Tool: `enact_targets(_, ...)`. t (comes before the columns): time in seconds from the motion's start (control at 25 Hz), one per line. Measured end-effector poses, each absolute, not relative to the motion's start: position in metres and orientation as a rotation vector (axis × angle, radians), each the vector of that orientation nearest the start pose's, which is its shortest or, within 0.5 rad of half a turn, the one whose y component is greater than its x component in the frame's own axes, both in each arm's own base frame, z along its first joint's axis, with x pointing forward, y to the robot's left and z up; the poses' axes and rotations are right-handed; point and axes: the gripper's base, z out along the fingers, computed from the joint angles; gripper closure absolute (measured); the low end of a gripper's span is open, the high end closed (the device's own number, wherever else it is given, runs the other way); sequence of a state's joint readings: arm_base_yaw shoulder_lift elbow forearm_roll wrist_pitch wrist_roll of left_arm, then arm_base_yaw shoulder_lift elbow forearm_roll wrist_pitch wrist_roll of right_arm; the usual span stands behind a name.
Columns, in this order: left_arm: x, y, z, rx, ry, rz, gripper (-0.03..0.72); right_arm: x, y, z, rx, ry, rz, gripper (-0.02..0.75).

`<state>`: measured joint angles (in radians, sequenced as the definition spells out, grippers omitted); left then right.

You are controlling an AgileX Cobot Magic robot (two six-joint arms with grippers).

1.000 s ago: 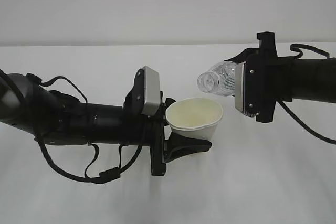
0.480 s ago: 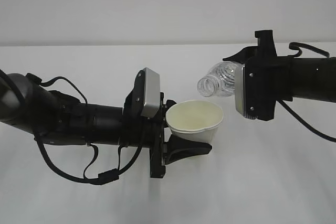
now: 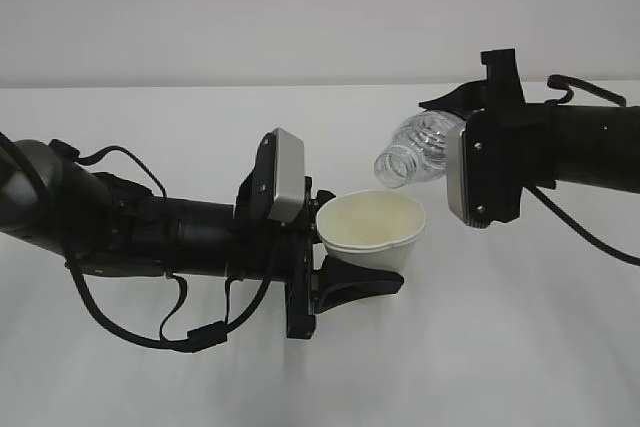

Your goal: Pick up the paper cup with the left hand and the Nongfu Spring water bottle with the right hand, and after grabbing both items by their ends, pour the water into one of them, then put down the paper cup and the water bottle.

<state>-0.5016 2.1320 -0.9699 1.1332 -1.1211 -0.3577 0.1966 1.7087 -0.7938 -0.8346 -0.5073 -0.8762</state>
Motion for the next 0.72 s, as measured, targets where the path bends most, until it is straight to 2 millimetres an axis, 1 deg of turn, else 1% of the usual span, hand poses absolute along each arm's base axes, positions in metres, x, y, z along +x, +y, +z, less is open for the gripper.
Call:
enact_targets(0.28, 0.2896, -0.2435, 0.1131, 1.335, 1.333, -0.991, 0.287, 0.3273, 0.0975, 0.1912, -1.753, 1.023, -0.584, 0.288)
enact_targets(0.72, 0.2896, -0.2435, 0.1131, 1.335, 1.333, -0.991, 0.287, 0.3286, 0.0994, 0.1964, -1.746, 0.925, -0.647, 0.288)
